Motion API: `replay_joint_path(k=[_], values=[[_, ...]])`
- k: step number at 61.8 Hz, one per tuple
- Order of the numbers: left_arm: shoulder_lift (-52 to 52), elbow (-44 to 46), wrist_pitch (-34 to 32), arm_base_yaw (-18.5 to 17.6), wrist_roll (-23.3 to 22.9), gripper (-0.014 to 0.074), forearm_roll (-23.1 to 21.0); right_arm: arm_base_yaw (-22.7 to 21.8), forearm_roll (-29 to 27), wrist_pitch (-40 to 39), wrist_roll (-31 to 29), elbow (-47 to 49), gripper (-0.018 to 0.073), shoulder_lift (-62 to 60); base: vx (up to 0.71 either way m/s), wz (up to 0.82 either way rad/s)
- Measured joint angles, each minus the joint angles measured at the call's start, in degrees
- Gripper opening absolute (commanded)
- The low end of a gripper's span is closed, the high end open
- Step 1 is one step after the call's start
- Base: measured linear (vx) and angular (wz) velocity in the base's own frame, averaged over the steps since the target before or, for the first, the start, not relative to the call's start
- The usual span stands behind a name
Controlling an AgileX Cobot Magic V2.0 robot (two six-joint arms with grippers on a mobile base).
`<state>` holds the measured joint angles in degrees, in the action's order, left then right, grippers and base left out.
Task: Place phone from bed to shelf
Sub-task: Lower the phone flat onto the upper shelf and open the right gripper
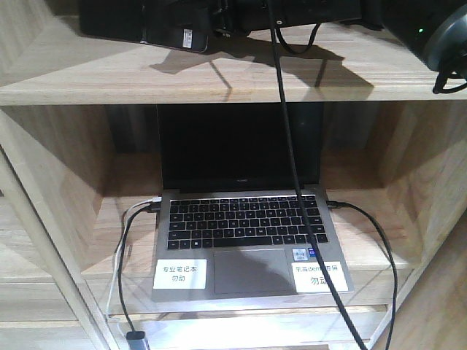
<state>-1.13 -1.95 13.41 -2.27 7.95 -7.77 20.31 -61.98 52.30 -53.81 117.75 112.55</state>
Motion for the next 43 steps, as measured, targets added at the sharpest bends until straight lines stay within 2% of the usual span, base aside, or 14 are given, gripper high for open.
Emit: replay_joint_path(k=[8,16,43], values=[[0.0,0.0,0.0,0.0,0.0,0.0001,0.0,0.0,0.8,-0.7,0.6,0.0,0.0436,0.0,0.00,0.00],[0.0,0.0,0.0,0.0,0.0,0.0001,0.0,0.0,2.4,-1.4,1.8,0.0,0.0524,0.0,0.00,0.00],[0.0,0.0,0.0,0.0,0.0,0.0001,0.0,0.0,5.1,-2.5,3.0,0.0,0.0543,0.0,0.00,0.00]])
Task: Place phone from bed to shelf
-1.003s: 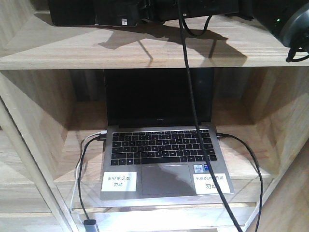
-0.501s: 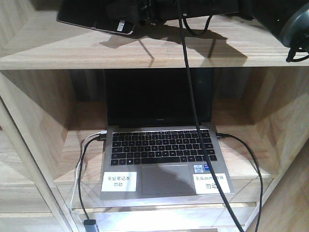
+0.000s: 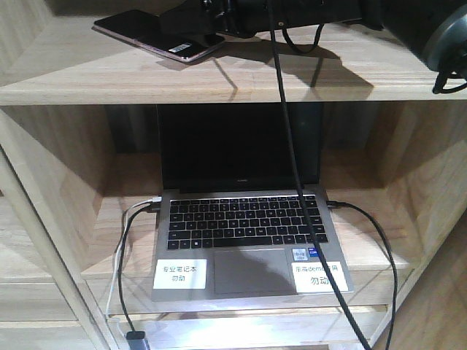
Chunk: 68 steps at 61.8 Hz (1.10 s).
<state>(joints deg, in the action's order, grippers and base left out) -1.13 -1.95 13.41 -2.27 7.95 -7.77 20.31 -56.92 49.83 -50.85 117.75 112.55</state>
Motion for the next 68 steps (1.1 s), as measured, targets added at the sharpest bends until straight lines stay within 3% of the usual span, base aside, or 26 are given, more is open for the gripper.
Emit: replay_joint_path(k=[15,40,54,68], values=[[0.0,0.0,0.0,0.0,0.0,0.0001,0.0,0.0,1.1,-0.2,0.0,0.0,0.0526,-1.2,0.00,0.00],[0.0,0.0,0.0,0.0,0.0,0.0001,0.0,0.0,8.7,0.1,4.1,0.0,0.0419,-8.0,0.00,0.00],[0.0,0.0,0.0,0.0,0.0,0.0001,0.0,0.0,14.4,0.6,10.7,0.0,0.0253,-12.3,0.00,0.00],[0.0,0.0,0.0,0.0,0.0,0.0001,0.0,0.0,21.5,2.8,18.6,0.0,-0.0015,-16.6,0.00,0.00]])
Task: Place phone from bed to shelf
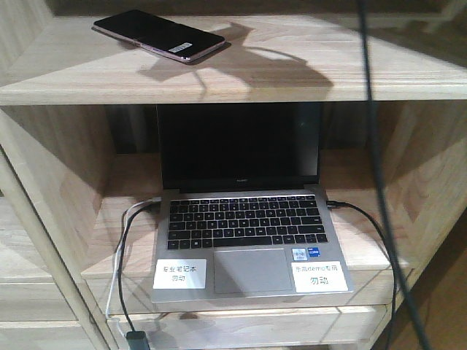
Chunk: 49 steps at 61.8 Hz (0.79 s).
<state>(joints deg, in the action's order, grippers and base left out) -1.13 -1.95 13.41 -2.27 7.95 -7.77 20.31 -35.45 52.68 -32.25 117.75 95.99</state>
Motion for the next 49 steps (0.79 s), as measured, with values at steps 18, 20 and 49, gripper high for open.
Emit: replay_joint_path(k=[18,20,49], values=[[0.0,0.0,0.0,0.0,0.0,0.0001,0.0,0.0,11.6,-0.9,11.7,-5.6,-0.0007,-6.7,0.00,0.00],[0.0,0.0,0.0,0.0,0.0,0.0001,0.0,0.0,12.5,-2.0,12.3,-7.9,-0.0007,-8.0,0.00,0.00],[0.0,0.0,0.0,0.0,0.0,0.0001,0.0,0.0,14.4,-24.4,13.3,-43.8,-0.0006,-32.5,0.00,0.00]])
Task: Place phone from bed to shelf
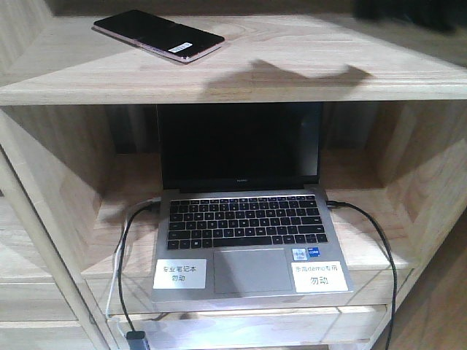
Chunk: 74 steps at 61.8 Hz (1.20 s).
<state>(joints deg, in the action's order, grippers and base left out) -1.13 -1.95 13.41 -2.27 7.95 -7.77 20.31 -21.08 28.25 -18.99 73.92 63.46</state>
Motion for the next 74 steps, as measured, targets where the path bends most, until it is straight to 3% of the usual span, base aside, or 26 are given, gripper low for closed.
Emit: replay_joint_path(k=[13,39,59,74], values=[[0.0,0.0,0.0,0.0,0.0,0.0001,0.0,0.0,0.0,-4.4,0.1,-13.2,-0.0004,-11.2,0.00,0.00],[0.0,0.0,0.0,0.0,0.0,0.0001,0.0,0.0,0.0,-6.0,0.1,-30.2,-0.0004,-31.5,0.00,0.00],[0.0,0.0,0.0,0.0,0.0,0.0001,0.0,0.0,0.0,-6.1,0.1,-39.2,-0.0004,-44.0,0.00,0.00],[0.0,0.0,0.0,0.0,0.0,0.0001,0.0,0.0,0.0,-5.6,0.5,-41.5,-0.0004,-45.7,0.00,0.00]])
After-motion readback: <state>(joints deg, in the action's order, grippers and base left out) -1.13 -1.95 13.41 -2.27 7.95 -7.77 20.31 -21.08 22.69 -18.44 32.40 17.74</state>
